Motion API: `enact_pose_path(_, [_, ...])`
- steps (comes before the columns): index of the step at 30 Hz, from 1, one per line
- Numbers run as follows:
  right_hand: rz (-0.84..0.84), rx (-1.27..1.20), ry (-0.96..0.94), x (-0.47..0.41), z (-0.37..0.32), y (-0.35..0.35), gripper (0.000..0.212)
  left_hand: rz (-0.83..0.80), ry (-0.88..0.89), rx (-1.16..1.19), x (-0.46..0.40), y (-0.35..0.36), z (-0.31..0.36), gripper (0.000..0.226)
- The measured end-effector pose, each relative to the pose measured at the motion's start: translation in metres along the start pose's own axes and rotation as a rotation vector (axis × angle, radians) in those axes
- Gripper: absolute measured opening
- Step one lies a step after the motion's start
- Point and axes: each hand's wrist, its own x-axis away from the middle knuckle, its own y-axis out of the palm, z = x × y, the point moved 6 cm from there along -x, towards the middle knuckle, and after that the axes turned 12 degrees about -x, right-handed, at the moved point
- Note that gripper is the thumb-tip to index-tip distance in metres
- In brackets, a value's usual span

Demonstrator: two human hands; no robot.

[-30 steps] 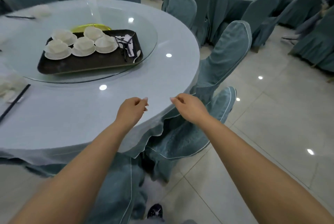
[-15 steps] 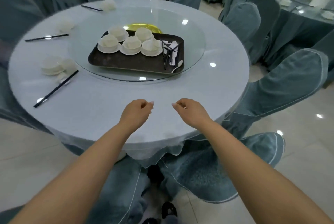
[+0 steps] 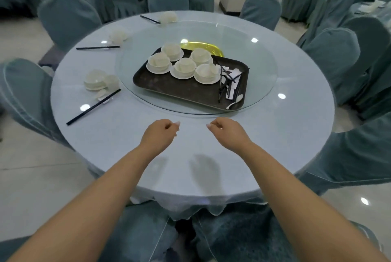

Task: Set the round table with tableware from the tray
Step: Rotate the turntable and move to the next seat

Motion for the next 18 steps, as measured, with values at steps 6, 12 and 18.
enact_pose_path(6, [-0.040,0.019,0.023,-0.050,-0.017,0.025,0.029,-0.016,-0.018,0.025,-0.058,-0.019,-0.019,0.037])
enact_pose_path(12, [-0.066,0.030,0.057,-0.095,-0.032,0.052,0.028,-0.055,-0.031,0.026,-0.109,-0.031,-0.042,0.037])
enact_pose_path(18, [-0.053,0.050,0.121,-0.125,-0.032,0.070,0.030,-0.109,-0.024,0.038,-0.152,-0.032,-0.063,0.038])
